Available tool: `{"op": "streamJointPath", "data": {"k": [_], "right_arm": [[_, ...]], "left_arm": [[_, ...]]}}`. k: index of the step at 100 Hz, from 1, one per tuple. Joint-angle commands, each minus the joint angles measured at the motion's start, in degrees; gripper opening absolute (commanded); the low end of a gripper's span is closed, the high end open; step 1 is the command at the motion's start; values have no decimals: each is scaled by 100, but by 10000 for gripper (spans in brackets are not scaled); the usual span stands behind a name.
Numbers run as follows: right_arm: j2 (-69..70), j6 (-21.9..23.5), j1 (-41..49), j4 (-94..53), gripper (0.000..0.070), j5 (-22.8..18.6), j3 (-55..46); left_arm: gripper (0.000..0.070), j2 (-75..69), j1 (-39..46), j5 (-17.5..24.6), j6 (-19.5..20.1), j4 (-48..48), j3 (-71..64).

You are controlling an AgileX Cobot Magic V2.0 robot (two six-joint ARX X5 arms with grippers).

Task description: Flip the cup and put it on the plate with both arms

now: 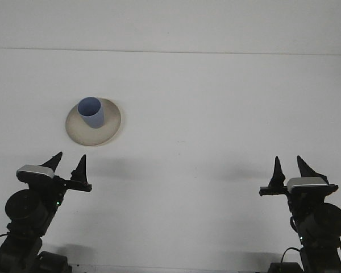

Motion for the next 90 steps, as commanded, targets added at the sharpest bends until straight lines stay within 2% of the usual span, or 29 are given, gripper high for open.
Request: {"op": "streamJointPath", "data": {"k": [1, 44, 50, 64, 68, 90], "right_arm": [[7, -61, 7, 48, 377, 2, 39], [4, -61, 7, 52, 362, 2, 39], [4, -61, 7, 52, 295, 2, 39], [4, -61, 7, 52, 58, 2, 39], [4, -61, 7, 50, 0, 2, 39], [7, -61, 7, 55, 1, 2, 39]], "left_arm": [[466, 59, -13, 2, 205, 116, 13], [446, 179, -13, 4, 164, 509, 13], [363, 179, -13, 4, 162, 503, 13], [9, 179, -13, 4, 162, 503, 13], [7, 179, -13, 4, 140, 503, 13], [10, 177, -13, 4, 144, 483, 13]]}}
